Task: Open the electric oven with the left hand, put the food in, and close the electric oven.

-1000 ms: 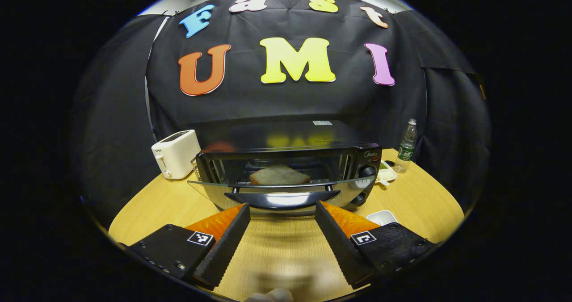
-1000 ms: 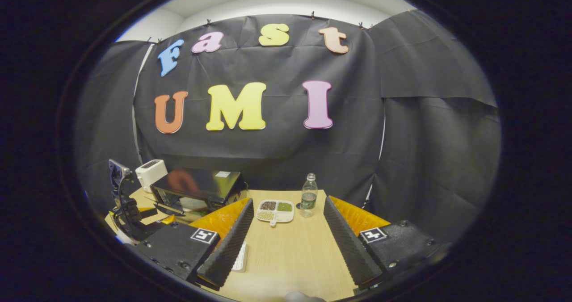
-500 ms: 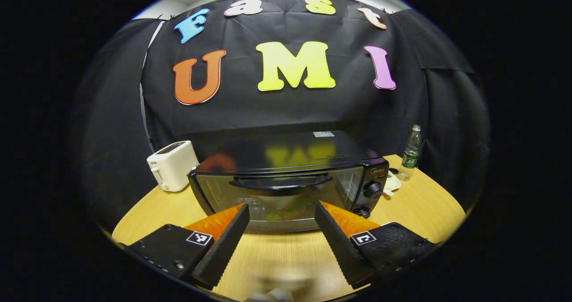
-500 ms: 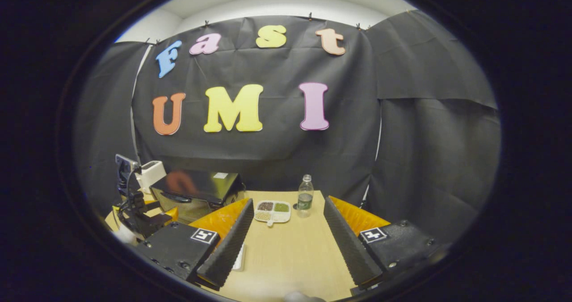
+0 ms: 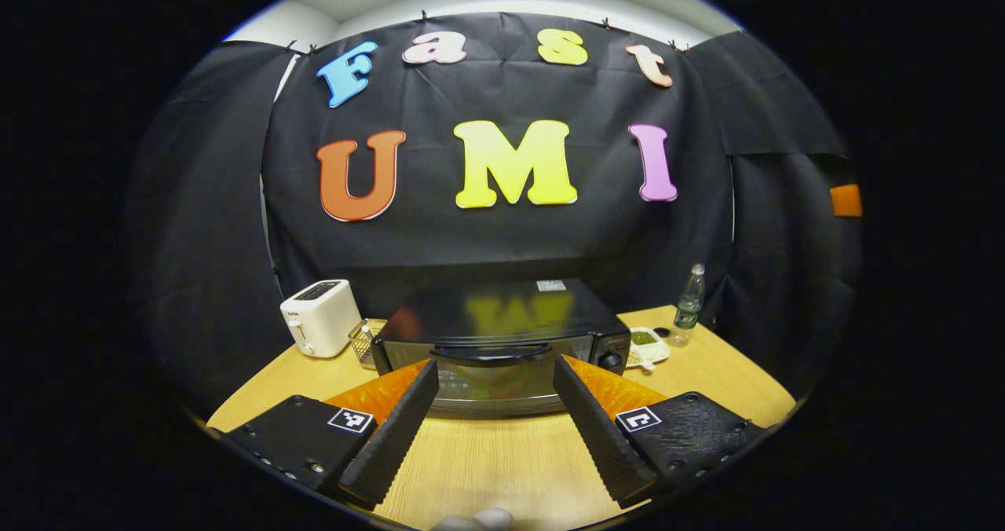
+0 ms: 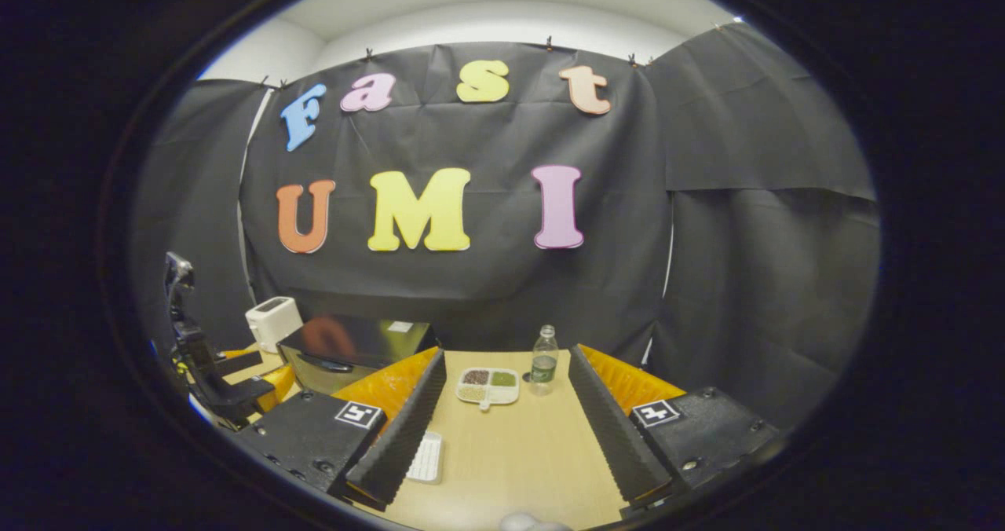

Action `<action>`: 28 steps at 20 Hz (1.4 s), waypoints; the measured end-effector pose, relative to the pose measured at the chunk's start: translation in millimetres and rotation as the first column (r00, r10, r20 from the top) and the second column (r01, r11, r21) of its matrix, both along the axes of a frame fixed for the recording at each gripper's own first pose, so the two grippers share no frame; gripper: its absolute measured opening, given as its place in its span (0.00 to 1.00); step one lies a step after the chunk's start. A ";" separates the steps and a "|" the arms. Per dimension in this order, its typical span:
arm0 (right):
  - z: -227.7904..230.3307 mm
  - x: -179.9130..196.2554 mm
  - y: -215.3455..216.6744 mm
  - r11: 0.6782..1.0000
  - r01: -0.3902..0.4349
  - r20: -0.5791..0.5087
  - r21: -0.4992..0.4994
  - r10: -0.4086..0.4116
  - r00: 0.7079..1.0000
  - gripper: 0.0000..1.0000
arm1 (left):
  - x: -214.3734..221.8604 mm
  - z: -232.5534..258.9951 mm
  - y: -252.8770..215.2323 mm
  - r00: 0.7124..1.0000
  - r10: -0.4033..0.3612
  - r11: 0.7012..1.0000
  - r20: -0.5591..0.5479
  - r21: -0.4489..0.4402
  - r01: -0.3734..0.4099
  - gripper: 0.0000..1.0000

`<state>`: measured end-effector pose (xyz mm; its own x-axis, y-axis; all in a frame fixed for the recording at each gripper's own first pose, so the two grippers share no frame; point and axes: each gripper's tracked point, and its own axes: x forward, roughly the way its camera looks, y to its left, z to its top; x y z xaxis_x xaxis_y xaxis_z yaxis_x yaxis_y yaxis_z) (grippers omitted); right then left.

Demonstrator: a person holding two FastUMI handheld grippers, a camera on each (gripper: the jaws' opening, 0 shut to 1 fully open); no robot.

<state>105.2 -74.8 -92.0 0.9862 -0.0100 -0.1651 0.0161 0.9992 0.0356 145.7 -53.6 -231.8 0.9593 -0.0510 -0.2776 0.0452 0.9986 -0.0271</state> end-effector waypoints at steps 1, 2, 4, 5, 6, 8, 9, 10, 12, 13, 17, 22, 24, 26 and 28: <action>5.6 -2.3 4.4 1.000 -0.002 0.010 0.003 0.002 1.000 0.97 | -7.7 16.9 4.2 1.000 0.003 1.000 0.022 -0.002 -0.003 0.96; 12.2 -4.8 9.1 1.000 -0.002 0.024 0.003 0.002 1.000 0.97 | -14.4 34.0 9.8 0.999 0.011 1.000 0.045 -0.004 -0.011 0.97; 23.5 -13.2 17.4 1.000 -0.002 0.046 0.003 0.002 0.999 0.97 | -29.2 68.1 17.7 0.996 0.025 0.999 0.091 -0.022 -0.023 0.96; 29.0 -18.2 22.7 1.000 -0.002 0.056 0.009 0.002 0.998 0.97 | -36.3 82.7 18.9 0.994 0.025 0.999 0.103 -0.037 -0.021 0.96; 35.2 -22.6 28.1 1.000 -0.003 0.064 0.017 0.002 0.998 0.97 | -44.1 97.3 21.2 0.993 0.023 0.999 0.118 -0.050 -0.018 0.96; 42.6 -33.1 34.0 1.000 0.004 0.075 0.023 -0.006 0.997 0.97 | -59.0 123.9 27.3 0.990 0.021 0.999 0.138 -0.030 -0.017 1.00; 47.9 -39.1 36.0 1.000 0.011 0.081 0.024 -0.013 0.997 0.97 | -65.4 132.2 32.3 0.989 0.020 1.000 0.144 -0.017 -0.018 0.96; 53.4 -44.6 38.7 0.999 0.013 0.095 0.029 -0.016 0.995 1.00 | -71.7 142.4 33.7 0.988 0.015 1.000 0.155 -0.011 -0.013 0.92; 58.6 -54.9 41.2 0.999 0.021 0.109 0.031 -0.024 0.994 0.97 | -83.1 157.6 35.5 0.987 0.010 1.000 0.162 -0.012 -0.009 0.96; 60.7 -59.9 43.2 0.999 0.022 0.114 0.033 -0.026 0.993 0.97 | -89.2 163.4 36.4 0.987 0.010 1.000 0.161 -0.015 -0.008 1.00; 65.2 -76.8 48.4 0.999 0.019 0.121 0.045 -0.025 0.992 0.97 | -108.9 182.4 44.7 0.983 0.018 1.000 0.185 0.009 -0.020 0.96; 70.9 -89.2 51.8 0.999 0.011 0.128 0.047 -0.017 0.992 0.97 | -120.9 207.5 51.3 0.974 0.028 1.000 0.226 -0.005 -0.028 0.96; 75.3 -93.7 53.0 0.999 0.005 0.135 0.036 -0.010 0.991 0.97 | -124.7 212.6 52.0 0.972 0.030 1.000 0.232 -0.014 -0.028 0.96; 78.9 -96.3 55.1 1.000 -0.001 0.139 0.031 -0.003 0.990 0.97 | -128.1 213.2 54.5 0.973 0.033 0.999 0.229 -0.016 -0.030 0.96; 81.8 -98.4 56.3 1.000 -0.008 0.142 0.026 0.004 0.990 0.97 | -133.1 216.4 53.8 0.973 0.033 0.999 0.230 -0.023 -0.029 0.96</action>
